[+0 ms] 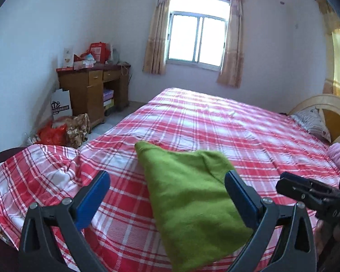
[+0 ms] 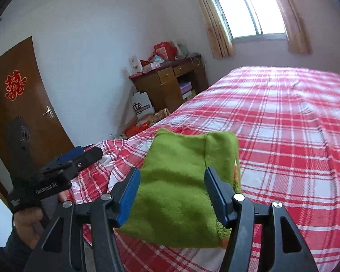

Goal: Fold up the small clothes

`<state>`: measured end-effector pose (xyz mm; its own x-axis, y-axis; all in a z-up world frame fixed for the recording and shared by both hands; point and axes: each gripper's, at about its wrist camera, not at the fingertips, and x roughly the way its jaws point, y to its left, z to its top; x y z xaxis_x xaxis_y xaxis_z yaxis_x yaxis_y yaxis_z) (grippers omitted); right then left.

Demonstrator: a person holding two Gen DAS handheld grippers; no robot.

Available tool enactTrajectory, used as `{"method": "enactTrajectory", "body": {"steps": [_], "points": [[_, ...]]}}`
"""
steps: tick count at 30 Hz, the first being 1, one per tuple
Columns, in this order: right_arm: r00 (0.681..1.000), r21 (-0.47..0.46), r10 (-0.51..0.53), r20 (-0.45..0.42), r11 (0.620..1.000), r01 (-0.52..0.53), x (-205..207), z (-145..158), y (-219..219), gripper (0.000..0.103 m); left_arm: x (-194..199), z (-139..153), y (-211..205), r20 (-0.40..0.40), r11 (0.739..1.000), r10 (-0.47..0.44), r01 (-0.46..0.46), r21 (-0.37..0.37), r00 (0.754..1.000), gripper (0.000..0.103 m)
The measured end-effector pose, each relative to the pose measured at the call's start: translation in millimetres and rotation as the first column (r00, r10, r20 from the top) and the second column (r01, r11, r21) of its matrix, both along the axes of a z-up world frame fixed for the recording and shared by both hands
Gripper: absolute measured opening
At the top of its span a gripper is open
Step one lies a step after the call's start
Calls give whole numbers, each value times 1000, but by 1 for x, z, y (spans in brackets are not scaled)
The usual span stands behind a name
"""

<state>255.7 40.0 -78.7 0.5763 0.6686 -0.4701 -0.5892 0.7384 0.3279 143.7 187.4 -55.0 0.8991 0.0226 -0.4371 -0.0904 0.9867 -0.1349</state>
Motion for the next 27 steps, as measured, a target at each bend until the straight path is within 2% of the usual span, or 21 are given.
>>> {"method": "enactTrajectory", "body": {"steps": [10,27], "points": [[999,16,-43,14,999,43,-12,8,-16,61,-8,4,-1,19,1000,-1,2,-11,1000,103],[998,32,-55,11,998,55,-15,11,-24,62,-11,4,-6,24,1000,-5,6,-9,1000,103]]}}
